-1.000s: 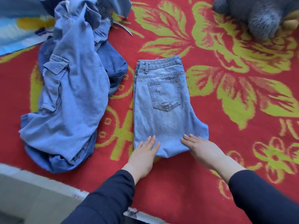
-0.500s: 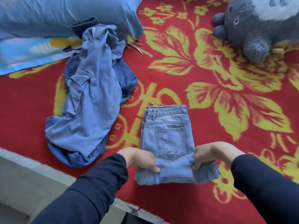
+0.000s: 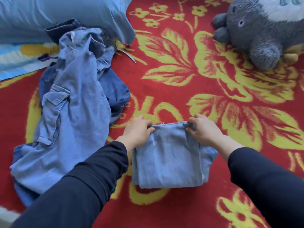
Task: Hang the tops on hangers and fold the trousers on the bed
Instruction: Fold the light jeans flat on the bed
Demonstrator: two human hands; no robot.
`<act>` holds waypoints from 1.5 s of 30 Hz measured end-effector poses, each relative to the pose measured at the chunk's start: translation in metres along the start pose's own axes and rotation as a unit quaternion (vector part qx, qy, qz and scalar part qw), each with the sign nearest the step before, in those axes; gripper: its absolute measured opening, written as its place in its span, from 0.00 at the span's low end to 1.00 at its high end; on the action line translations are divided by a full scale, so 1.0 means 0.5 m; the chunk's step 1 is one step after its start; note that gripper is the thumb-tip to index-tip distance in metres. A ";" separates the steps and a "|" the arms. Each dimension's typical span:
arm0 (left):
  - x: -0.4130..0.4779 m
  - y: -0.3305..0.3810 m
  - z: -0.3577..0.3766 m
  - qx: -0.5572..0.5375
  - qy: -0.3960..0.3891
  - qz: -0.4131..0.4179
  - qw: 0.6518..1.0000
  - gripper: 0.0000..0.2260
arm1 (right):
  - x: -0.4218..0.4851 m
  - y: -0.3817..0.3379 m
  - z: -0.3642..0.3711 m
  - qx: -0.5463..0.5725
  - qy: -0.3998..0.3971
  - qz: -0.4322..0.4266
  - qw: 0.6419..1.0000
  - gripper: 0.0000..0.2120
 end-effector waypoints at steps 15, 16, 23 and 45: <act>-0.017 -0.061 0.132 -0.057 -0.218 -0.097 0.970 0.46 | 0.031 -0.004 0.149 0.033 -0.185 0.034 0.982 0.52; -0.024 -0.056 0.132 -0.060 -0.221 -0.103 0.968 0.39 | 0.023 -0.004 0.147 0.028 -0.193 0.038 0.980 0.45; -0.088 0.008 0.068 -0.167 -0.165 -0.078 0.969 0.09 | -0.052 -0.029 0.081 0.034 -0.202 0.036 0.978 0.13; -0.824 0.131 -0.889 -0.027 0.279 -0.116 0.953 0.15 | -0.577 -0.727 -0.738 -0.055 0.095 -0.384 0.917 0.18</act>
Point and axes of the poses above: each hand's wrist, its own x-axis towards the middle knuckle, its own z-axis out of the palm, y = z × x, the point moved 9 cm from there along x, towards the middle knuckle, and after that the axes turned 14 degrees about y, right-handed, at the moved point
